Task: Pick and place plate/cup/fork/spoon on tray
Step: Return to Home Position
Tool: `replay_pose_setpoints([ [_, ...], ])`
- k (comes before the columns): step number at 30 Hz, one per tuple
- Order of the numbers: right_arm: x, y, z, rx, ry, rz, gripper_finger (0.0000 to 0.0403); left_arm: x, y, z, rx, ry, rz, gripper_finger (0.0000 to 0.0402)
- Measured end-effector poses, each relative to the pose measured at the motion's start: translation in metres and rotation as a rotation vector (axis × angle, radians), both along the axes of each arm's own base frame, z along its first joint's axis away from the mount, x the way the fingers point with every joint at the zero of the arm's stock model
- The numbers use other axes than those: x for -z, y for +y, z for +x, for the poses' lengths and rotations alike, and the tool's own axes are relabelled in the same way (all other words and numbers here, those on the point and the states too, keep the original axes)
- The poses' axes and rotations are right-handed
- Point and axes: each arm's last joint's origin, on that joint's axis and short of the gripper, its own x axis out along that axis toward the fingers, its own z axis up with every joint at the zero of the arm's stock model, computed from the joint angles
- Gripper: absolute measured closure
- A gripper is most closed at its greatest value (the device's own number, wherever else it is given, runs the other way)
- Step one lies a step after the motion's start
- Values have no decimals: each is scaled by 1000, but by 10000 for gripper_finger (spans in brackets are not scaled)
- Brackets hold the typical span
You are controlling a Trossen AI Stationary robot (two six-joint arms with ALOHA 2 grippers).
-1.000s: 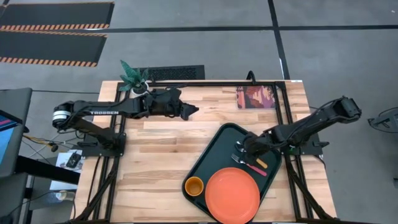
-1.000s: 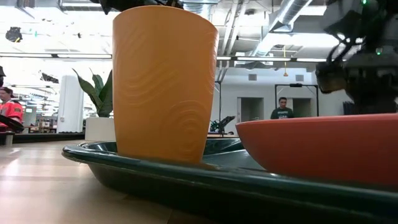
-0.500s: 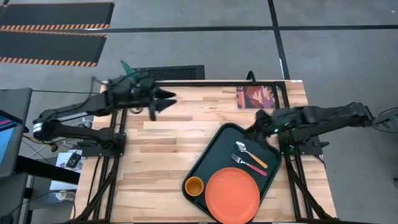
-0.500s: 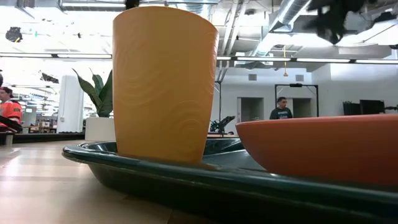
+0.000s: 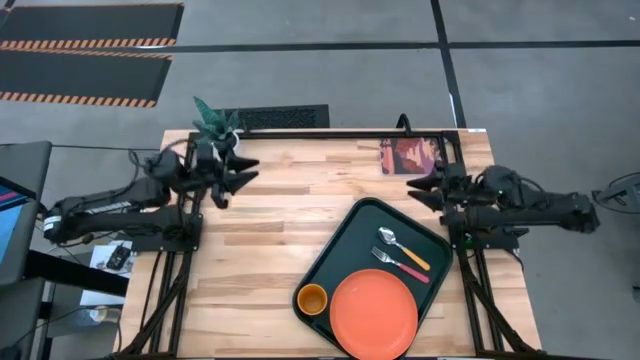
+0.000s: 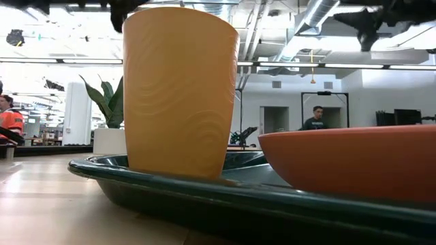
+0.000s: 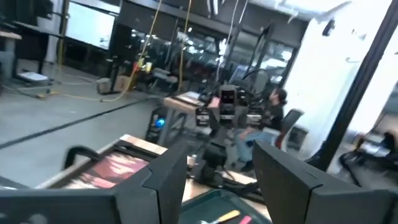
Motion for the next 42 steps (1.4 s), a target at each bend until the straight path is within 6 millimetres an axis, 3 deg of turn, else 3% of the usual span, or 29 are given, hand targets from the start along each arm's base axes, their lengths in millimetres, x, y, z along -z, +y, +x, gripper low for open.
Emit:
replay_pose_setpoints([
  [7,47,-1,-17,25,-140,53,225,70,-5,-5,78,-132,-66,233],
  [13,92,-2,-8,21,-162,78,225,123,-13,-10,21,-71,-114,233],
  [15,95,-2,-6,26,-176,77,226,138,-16,-13,8,-62,-149,233],
  [26,97,-4,-6,79,-146,41,226,140,-31,-11,67,-35,-147,233],
  [30,97,-4,-6,75,-151,76,226,117,-38,-23,246,-245,-102,233],
  [33,97,-4,-6,73,-153,87,226,112,-40,-34,286,-290,-75,233],
  [37,98,-4,-6,74,-147,76,226,128,-38,-40,176,-133,-126,233],
  [42,103,-4,-5,77,-91,68,226,133,-33,-50,-21,-106,-66,233],
])
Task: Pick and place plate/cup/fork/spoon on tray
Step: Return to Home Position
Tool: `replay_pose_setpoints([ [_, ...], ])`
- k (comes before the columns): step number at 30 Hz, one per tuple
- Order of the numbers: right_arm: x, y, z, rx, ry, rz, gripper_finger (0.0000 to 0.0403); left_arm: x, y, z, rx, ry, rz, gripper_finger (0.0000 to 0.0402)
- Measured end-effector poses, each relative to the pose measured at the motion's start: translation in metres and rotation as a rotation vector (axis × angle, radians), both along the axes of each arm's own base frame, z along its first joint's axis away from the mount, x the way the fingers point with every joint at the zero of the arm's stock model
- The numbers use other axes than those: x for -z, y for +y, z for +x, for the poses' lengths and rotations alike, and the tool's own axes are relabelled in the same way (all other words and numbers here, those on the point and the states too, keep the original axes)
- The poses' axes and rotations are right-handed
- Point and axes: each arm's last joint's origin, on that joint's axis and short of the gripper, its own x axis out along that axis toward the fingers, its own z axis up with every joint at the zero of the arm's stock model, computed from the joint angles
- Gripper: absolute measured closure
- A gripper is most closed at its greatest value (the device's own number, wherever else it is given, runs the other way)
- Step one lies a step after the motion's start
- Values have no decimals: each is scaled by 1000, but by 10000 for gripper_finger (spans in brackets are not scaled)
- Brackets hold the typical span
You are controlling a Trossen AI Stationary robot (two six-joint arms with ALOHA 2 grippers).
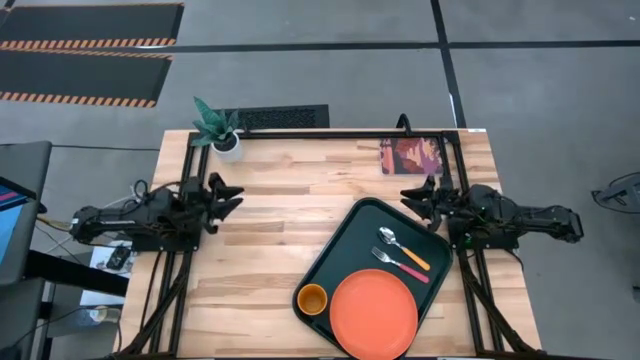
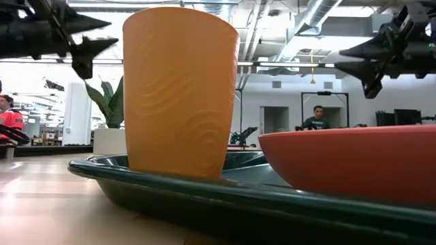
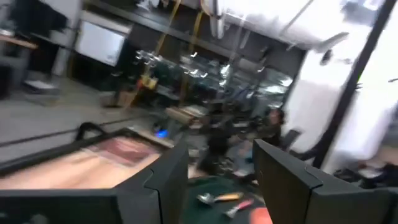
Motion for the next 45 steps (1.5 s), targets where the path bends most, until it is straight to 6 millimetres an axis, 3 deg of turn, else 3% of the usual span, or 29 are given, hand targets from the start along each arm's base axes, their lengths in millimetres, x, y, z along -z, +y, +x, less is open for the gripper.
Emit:
replay_pose_setpoints([
  [6,8,0,1,4,85,-15,226,10,1,4,-32,109,3,233],
  [13,9,0,1,4,96,-16,226,9,1,3,-22,90,-49,233],
  [21,8,0,1,4,91,-16,226,21,1,5,-24,216,-58,233],
  [45,8,0,1,4,90,-16,226,20,1,5,-19,210,-57,233],
])
